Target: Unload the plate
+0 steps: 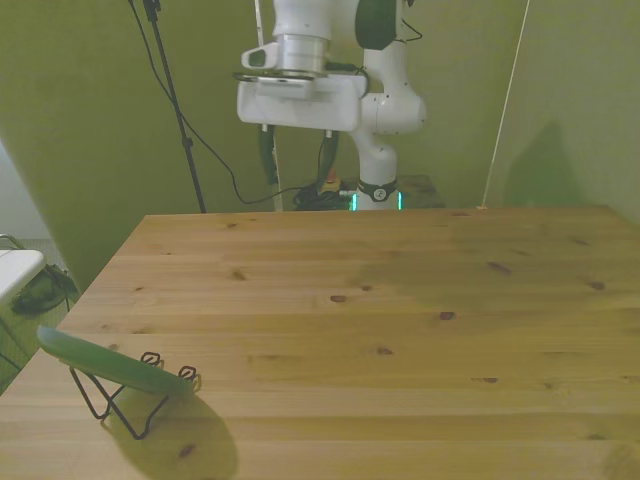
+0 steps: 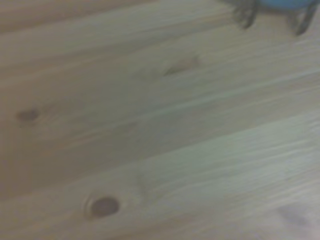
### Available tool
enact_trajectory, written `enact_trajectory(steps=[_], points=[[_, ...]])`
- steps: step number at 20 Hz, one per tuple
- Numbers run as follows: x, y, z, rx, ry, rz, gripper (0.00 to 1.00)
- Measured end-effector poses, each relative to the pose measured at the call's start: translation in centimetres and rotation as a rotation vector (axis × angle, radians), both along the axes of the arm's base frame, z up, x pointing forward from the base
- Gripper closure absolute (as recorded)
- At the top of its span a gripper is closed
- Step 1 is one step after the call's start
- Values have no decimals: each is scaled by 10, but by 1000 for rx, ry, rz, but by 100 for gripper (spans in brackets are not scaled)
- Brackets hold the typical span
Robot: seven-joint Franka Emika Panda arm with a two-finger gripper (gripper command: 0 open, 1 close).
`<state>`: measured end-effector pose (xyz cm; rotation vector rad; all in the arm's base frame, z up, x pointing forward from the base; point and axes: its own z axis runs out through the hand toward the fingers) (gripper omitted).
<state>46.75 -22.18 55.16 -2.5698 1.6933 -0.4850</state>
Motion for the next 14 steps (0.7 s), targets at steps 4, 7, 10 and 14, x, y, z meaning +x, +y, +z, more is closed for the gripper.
enact_trajectory(steps=[4,7,10,14], points=[[18,-72,28,-23,-21,-106,0],[9,-119,34,-31,-16,-162,0],[0,-124,54,-7,-26,-143,0],[25,-141,34,-49,-72,-160,0]])
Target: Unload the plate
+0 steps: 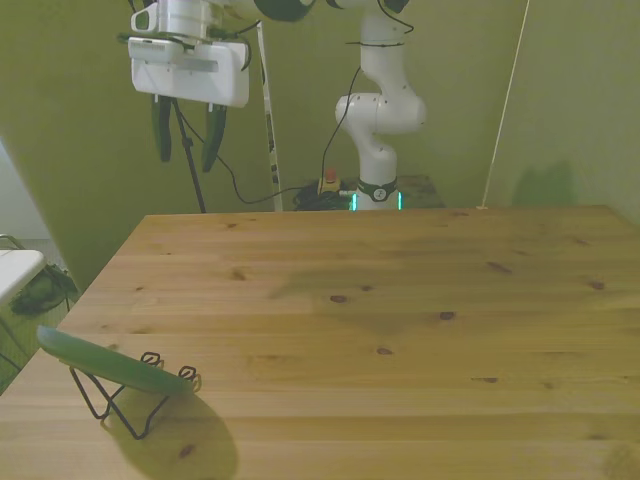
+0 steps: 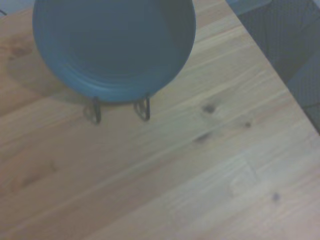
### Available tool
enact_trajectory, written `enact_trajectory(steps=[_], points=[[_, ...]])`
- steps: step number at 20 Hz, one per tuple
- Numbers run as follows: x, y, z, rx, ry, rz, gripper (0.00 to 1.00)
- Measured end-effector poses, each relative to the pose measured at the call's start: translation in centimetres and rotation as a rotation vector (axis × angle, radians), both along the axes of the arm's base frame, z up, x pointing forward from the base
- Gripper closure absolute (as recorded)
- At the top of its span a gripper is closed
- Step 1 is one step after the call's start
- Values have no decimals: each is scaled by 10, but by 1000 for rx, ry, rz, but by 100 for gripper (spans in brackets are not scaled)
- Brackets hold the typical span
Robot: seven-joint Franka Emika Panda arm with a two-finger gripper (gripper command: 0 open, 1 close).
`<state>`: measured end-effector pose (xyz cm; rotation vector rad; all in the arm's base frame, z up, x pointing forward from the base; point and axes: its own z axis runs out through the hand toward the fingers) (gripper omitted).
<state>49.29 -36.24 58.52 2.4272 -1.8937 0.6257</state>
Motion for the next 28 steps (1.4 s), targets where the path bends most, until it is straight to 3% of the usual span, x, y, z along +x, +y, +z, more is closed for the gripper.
enact_trajectory(steps=[4,13,19,25,28], points=[[37,-48,-10,-33,-95,-80,0],[80,-115,16,-44,-272,-195,0],[117,-109,-19,4,-159,-143,0],[127,-123,-31,-9,-180,-173,0],[140,-121,-33,-18,-233,-158,0]])
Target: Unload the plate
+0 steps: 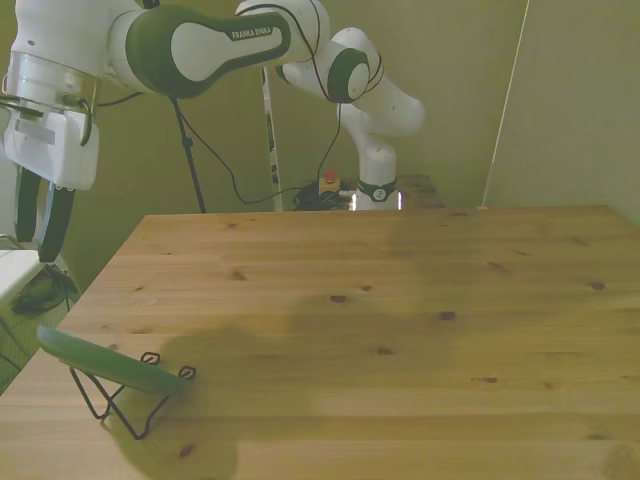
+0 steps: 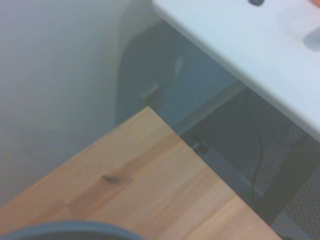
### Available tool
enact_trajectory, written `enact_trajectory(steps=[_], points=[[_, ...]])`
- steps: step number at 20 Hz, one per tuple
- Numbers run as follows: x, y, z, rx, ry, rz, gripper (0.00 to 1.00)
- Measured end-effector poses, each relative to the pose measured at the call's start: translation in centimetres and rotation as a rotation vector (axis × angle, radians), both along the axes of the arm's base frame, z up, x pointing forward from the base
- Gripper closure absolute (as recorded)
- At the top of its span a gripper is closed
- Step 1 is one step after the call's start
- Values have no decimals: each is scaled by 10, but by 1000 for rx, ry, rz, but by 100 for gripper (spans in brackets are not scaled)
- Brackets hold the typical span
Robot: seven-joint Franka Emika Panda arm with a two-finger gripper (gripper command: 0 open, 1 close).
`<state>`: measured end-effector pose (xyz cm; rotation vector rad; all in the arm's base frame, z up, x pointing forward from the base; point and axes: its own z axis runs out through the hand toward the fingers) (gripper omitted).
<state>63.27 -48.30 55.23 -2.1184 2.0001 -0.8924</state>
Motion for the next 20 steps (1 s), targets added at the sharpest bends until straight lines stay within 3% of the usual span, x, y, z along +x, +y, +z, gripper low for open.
enact_trajectory(steps=[8,14,17,20], points=[[24,14,-6,67,-141,-62,0],[36,30,-10,122,-172,-46,0],[45,40,-22,186,-186,-29,0],[56,52,-33,191,-205,-18,0]])
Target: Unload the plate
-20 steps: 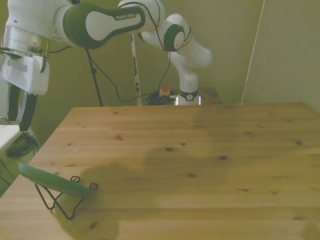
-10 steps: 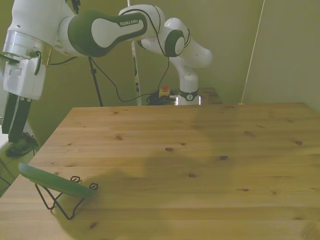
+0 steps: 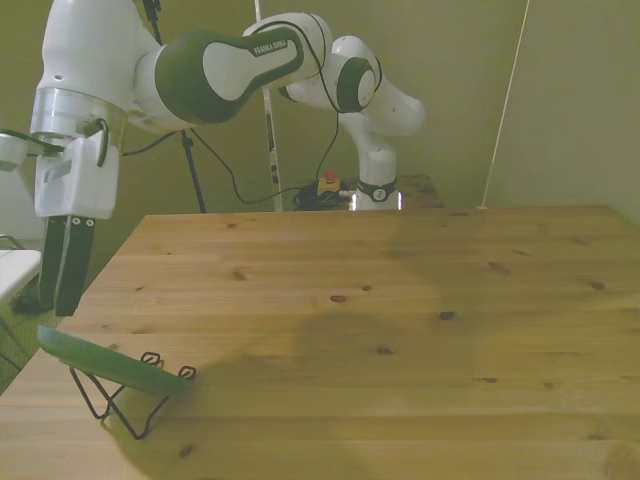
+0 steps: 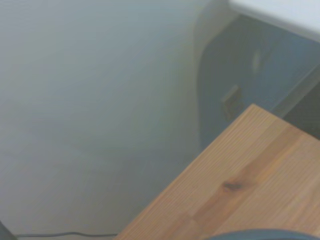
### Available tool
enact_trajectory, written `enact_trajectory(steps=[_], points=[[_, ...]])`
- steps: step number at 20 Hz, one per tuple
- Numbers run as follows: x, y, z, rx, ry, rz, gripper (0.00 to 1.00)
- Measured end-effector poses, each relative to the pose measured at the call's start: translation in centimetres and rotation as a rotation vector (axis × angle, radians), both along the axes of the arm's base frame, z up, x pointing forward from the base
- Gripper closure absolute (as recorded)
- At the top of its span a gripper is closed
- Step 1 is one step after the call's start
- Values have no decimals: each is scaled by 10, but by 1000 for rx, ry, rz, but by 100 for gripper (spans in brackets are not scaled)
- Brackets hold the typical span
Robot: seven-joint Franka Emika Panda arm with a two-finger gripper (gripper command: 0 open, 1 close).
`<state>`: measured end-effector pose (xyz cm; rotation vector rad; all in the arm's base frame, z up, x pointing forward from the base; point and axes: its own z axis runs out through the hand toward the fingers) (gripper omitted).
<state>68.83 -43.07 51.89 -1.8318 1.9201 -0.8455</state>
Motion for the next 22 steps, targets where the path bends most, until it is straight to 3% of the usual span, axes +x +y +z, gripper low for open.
enact_trajectory(steps=[7,22], points=[[12,16,-30,5,-8,-13,0],[6,31,-40,-20,-15,10,0]])
